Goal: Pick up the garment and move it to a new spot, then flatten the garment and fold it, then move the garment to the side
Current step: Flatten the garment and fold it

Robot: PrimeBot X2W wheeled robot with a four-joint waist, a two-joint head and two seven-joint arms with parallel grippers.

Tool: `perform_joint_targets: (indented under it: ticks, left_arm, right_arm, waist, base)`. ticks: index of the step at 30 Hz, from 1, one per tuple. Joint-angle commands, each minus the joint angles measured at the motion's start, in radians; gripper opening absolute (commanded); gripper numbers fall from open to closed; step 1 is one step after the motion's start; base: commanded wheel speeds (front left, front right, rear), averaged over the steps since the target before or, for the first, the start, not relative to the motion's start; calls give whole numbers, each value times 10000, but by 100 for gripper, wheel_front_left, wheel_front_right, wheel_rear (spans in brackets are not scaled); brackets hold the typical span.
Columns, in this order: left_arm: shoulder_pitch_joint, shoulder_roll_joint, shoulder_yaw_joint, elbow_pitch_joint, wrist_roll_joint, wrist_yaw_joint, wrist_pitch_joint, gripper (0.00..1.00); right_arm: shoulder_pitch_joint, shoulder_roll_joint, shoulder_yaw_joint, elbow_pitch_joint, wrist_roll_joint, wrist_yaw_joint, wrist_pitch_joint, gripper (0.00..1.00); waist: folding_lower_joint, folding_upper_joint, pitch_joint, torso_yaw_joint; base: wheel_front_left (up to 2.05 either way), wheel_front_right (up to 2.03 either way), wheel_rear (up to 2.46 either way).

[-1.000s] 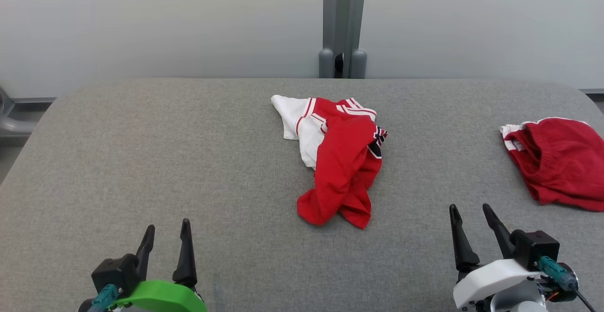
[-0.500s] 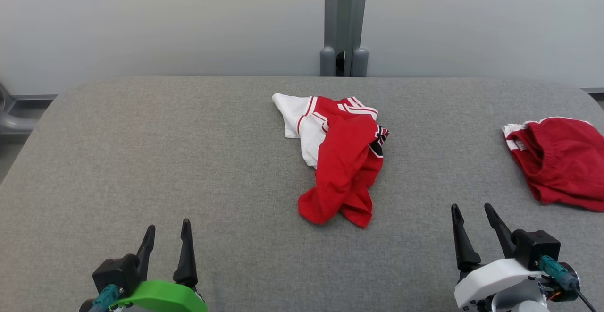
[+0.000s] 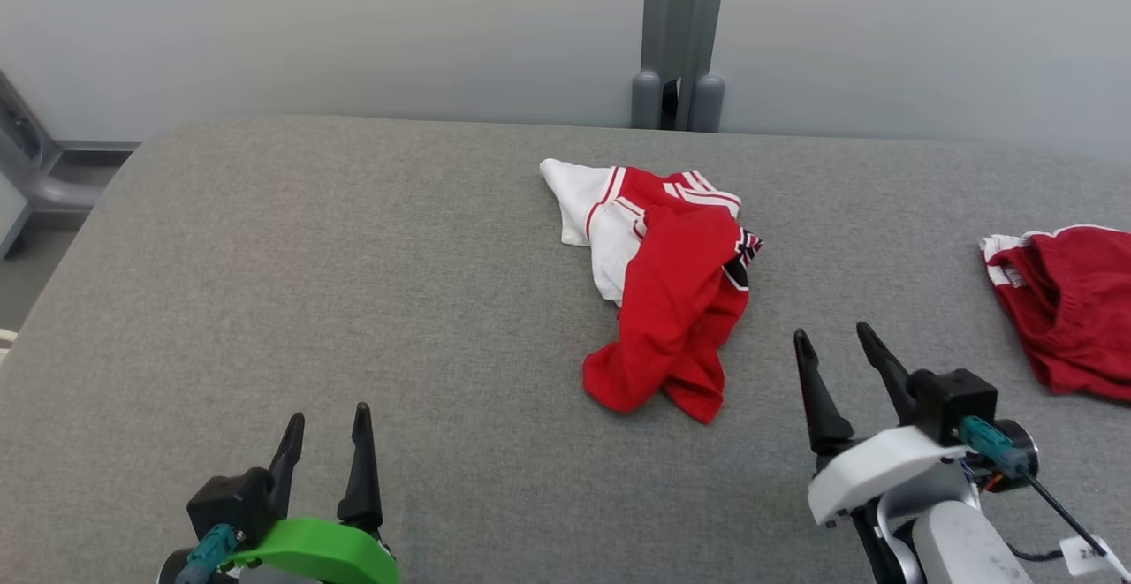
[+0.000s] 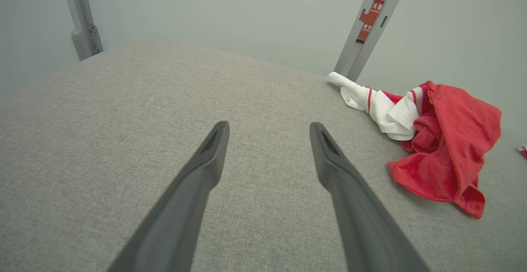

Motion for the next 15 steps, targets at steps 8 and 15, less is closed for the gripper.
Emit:
perform_joint_targets:
  ticks: [8,15]
  left_arm:
    - [-533,-172,-136,116,152,-122,13,100]
    - [-692,-328,-32,234,202,-199,-11,100]
  right_arm:
    - [-1939,-31,655,1572,-67,-15,428,100]
    - [-3423,-24,-25,3562,-315,-15,856,100]
  waist:
    - [0,-1,707,1267]
    - [0,-1,1116,1970]
  base:
    - [0,0,0]
    - [0,0,0]
